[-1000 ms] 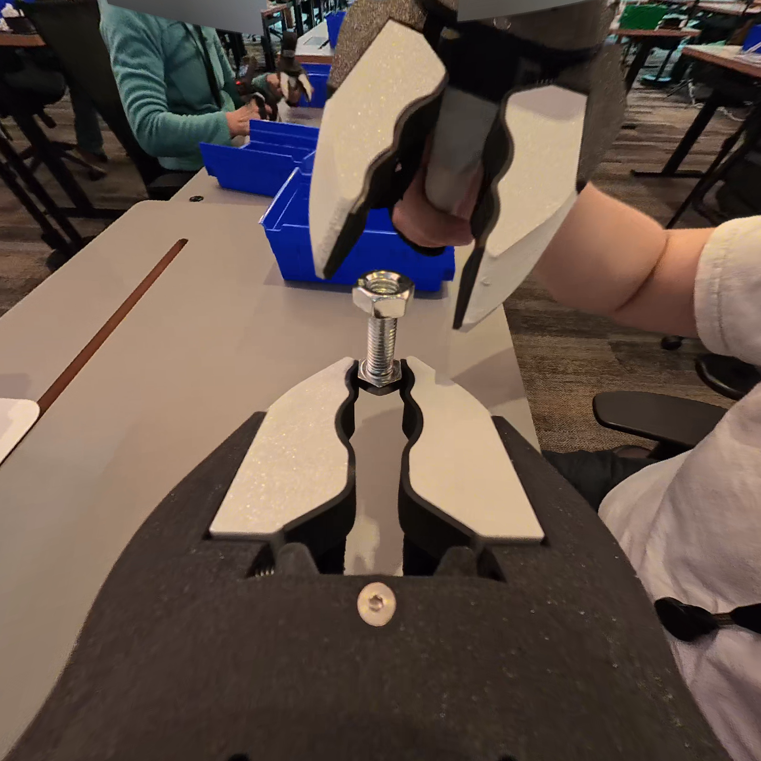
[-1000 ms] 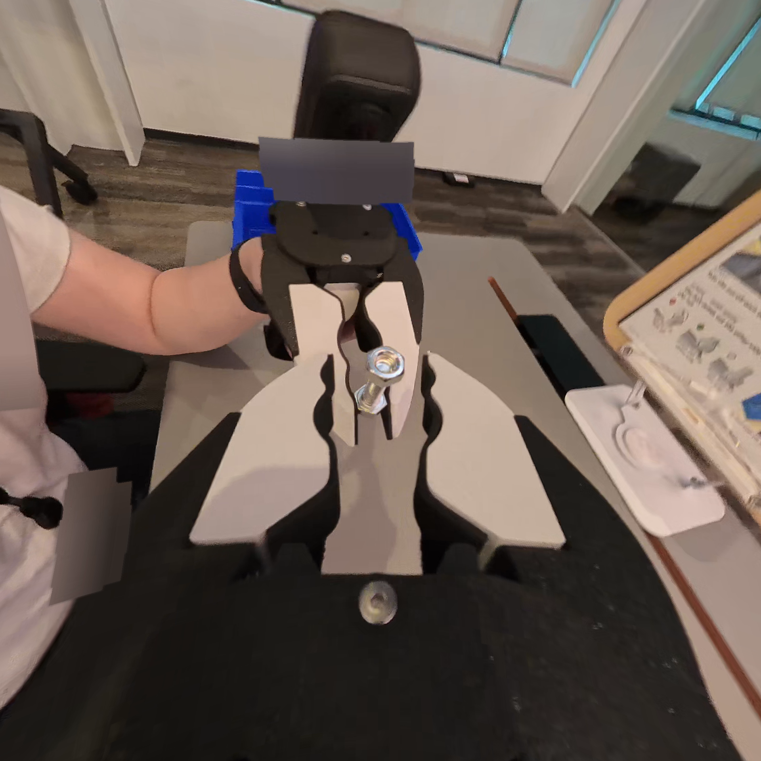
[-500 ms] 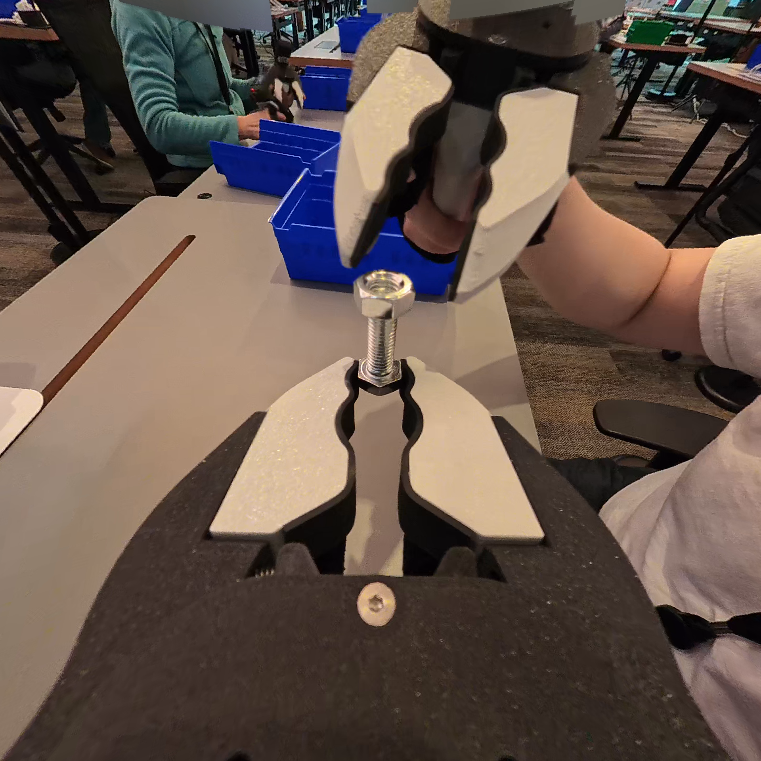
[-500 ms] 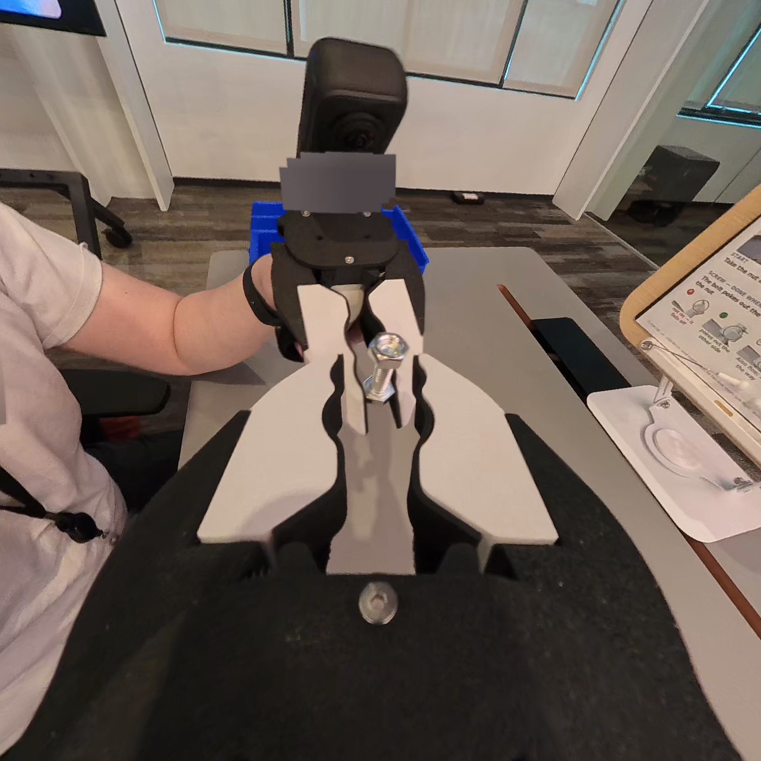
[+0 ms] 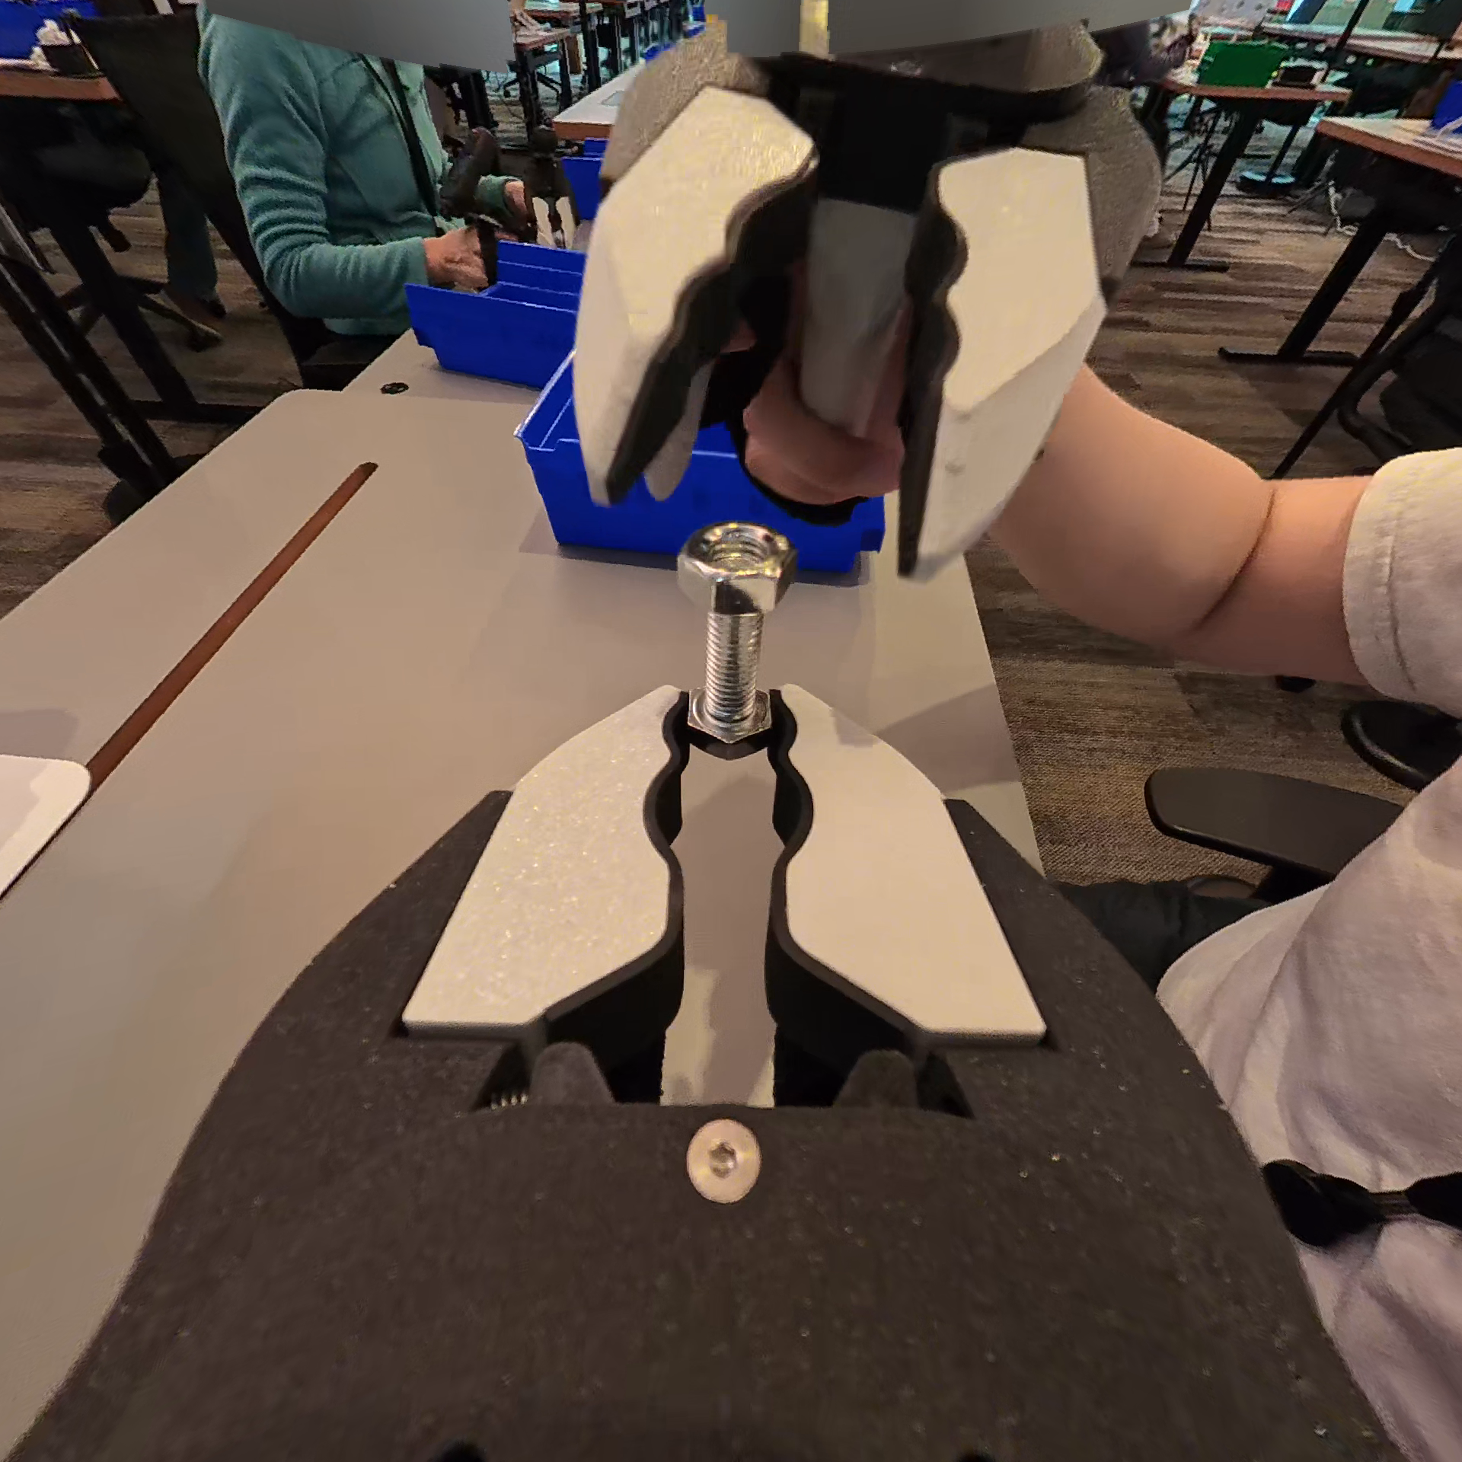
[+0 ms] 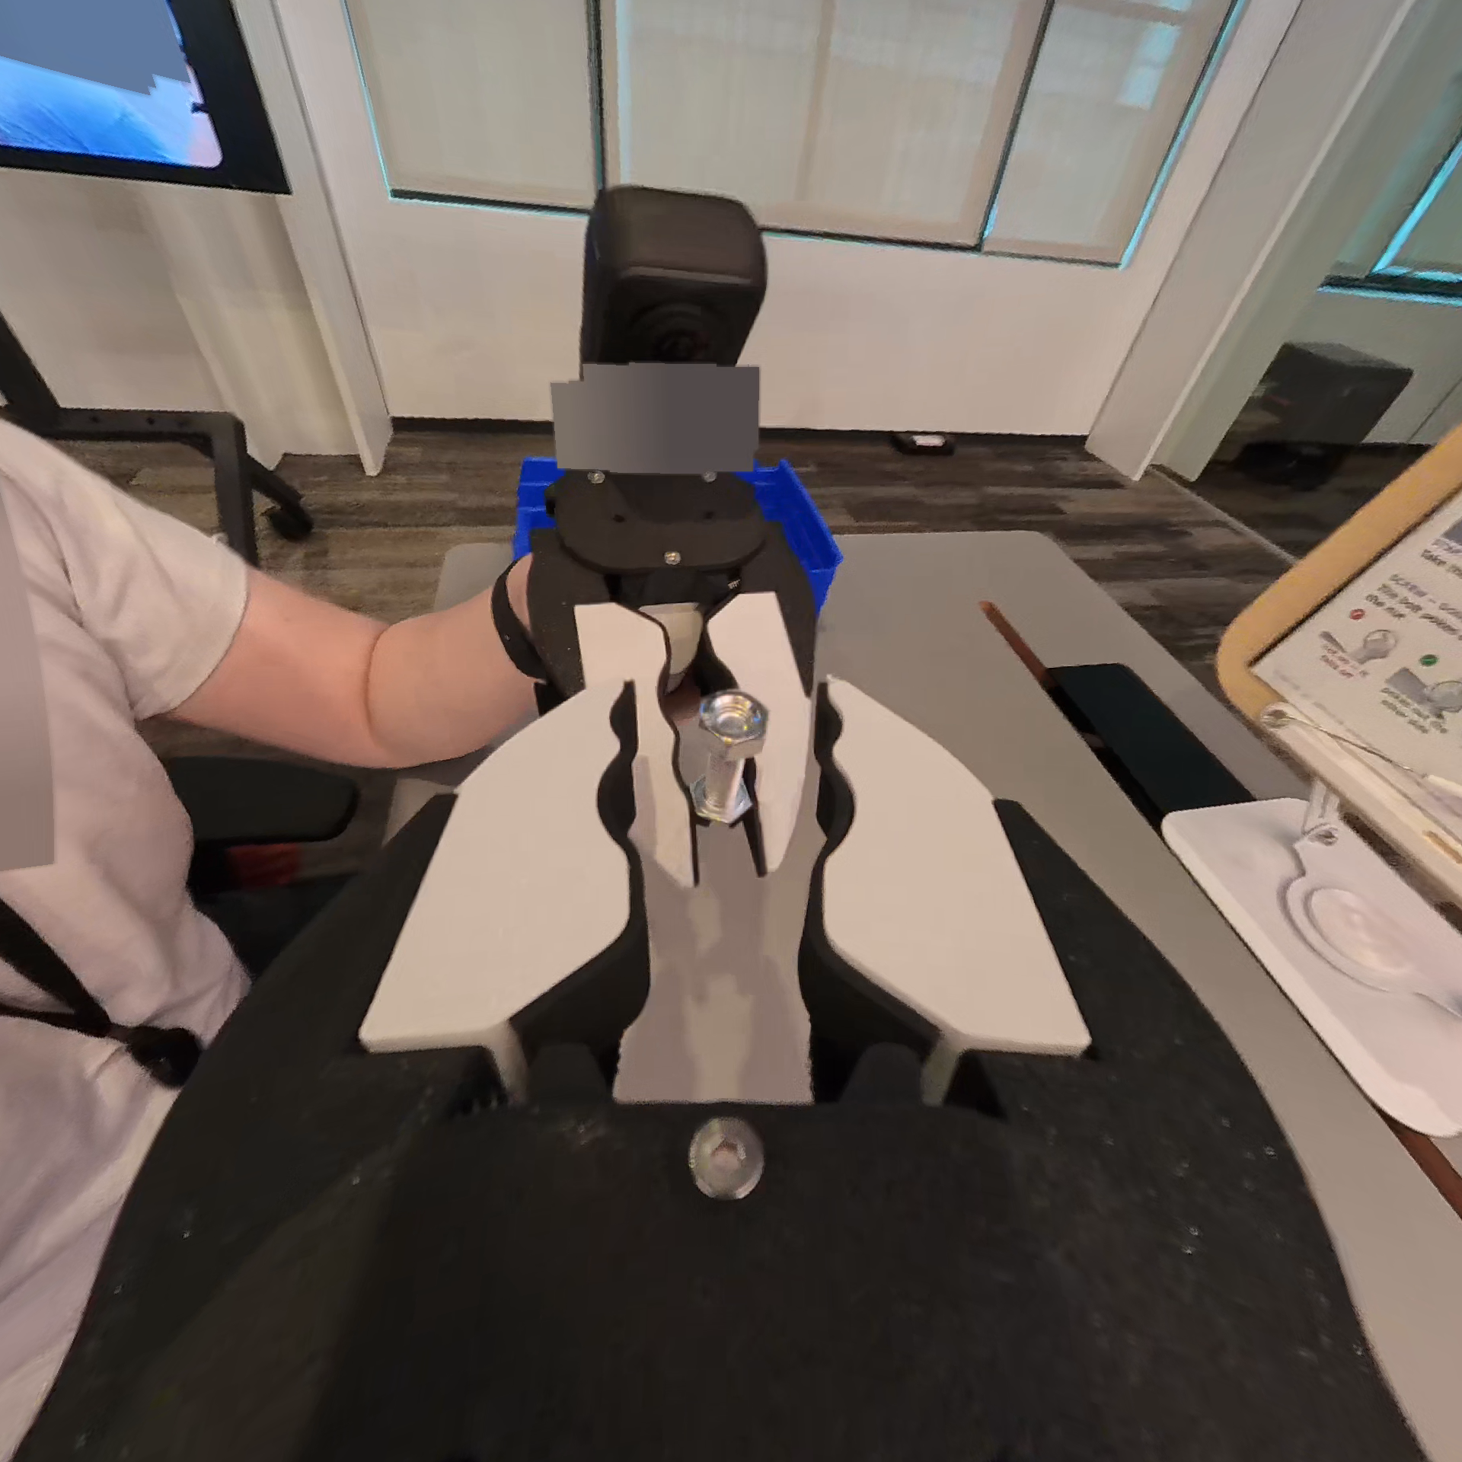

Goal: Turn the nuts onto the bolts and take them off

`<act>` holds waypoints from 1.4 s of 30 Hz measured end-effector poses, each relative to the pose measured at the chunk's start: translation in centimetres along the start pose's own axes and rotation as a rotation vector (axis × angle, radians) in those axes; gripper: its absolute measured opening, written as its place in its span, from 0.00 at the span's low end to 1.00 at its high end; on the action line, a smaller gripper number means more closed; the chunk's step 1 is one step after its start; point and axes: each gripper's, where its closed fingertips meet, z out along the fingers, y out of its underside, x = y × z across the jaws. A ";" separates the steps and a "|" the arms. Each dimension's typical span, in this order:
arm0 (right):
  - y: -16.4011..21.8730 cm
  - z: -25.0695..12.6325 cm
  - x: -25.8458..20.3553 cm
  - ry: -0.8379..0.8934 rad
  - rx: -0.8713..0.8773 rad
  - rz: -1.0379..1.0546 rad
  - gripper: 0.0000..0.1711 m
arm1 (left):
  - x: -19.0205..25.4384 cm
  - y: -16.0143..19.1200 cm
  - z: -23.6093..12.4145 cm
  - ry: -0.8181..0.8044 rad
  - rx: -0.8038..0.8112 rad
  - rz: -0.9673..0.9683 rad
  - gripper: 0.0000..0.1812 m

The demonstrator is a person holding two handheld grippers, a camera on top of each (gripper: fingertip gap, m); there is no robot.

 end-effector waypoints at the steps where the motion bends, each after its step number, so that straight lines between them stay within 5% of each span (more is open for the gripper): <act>1: 0.2 0.3 -0.3 -0.023 -0.017 0.004 0.25 | -0.1 0.0 0.0 -0.011 0.001 0.003 0.10; 8: 0.5 -0.8 -1.1 -0.025 -0.009 0.006 0.20 | -0.8 -0.4 -0.7 -0.022 0.025 -0.013 0.10; 18: 0.7 0.0 -0.7 -0.013 -0.020 0.021 0.28 | -0.8 0.0 -0.3 -0.034 0.002 -0.001 0.10; 33: 0.0 -0.8 -1.3 -0.052 0.026 0.076 0.15 | -1.4 0.0 -0.6 -0.050 0.010 -0.018 0.10; 42: 0.9 0.8 -0.8 -0.009 -0.038 0.023 0.29 | -1.0 -0.1 -0.5 -0.050 0.004 0.000 0.10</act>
